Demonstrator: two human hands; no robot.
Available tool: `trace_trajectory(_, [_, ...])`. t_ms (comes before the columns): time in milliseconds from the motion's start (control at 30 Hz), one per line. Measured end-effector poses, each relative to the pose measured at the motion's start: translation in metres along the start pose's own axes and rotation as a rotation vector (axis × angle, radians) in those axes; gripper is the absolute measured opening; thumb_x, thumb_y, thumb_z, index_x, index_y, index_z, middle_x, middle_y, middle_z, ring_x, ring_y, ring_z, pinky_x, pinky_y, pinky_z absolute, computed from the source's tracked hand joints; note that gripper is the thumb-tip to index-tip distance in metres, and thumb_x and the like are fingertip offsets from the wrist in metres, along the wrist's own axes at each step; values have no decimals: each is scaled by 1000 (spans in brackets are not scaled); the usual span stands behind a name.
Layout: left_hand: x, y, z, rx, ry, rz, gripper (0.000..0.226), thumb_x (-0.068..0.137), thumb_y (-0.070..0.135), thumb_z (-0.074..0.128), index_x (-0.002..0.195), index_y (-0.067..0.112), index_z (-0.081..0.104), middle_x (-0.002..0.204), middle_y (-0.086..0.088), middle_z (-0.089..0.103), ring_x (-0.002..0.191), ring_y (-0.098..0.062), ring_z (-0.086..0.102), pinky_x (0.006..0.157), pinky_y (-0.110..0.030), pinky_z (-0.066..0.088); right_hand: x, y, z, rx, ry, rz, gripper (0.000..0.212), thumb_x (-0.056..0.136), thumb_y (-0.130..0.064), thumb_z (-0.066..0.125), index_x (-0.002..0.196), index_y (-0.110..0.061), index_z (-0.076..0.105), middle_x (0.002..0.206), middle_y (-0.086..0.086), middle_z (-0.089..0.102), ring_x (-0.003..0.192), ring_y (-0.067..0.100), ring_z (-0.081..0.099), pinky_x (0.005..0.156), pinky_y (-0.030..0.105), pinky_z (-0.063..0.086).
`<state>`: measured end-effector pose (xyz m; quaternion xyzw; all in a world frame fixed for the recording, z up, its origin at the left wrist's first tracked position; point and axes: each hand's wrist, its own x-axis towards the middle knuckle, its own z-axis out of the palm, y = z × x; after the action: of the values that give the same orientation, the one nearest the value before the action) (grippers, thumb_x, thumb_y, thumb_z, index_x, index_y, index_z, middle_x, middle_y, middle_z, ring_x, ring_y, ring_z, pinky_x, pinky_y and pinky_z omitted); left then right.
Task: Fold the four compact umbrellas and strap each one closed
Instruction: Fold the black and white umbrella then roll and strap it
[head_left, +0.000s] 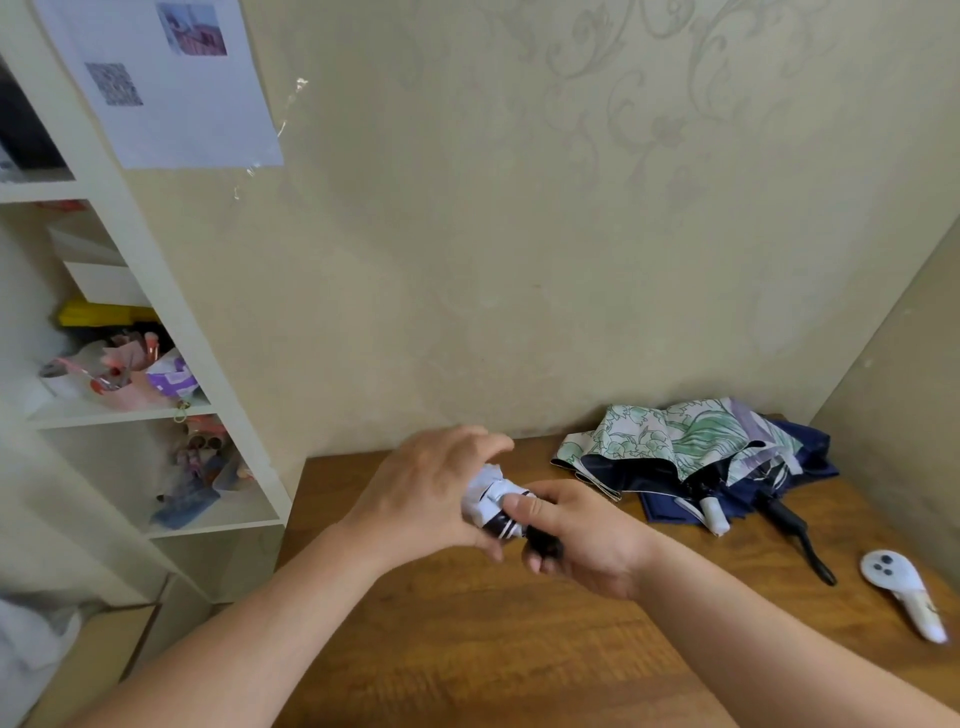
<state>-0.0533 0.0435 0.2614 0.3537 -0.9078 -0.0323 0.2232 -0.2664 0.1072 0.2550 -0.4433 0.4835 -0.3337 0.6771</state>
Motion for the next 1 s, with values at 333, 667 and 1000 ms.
trace_trajectory(333, [11,10,4,-1332,64,-641,78,87,63,69,144,21,37,133,-9,71,121,-28,71,108,-56,52,0,-1,6,114,26,26,31,97,-24,69,122,-15,54,101,15,66,61,25,55,50,27,40])
trace_trajectory(667, [20,13,-2,-1369,52,-510,62,88,31,64,144,27,39,120,1,72,111,-13,72,93,-24,55,1,-1,6,86,-11,-12,56,90,-72,61,104,-17,59,79,11,61,57,24,51,50,27,36])
trace_trajectory(1000, [19,21,-2,-678,320,-667,42,92,48,75,119,32,47,110,10,60,86,-2,65,76,-24,52,9,4,17,-247,428,-235,21,96,-39,72,102,-23,59,78,4,65,51,24,62,48,35,50])
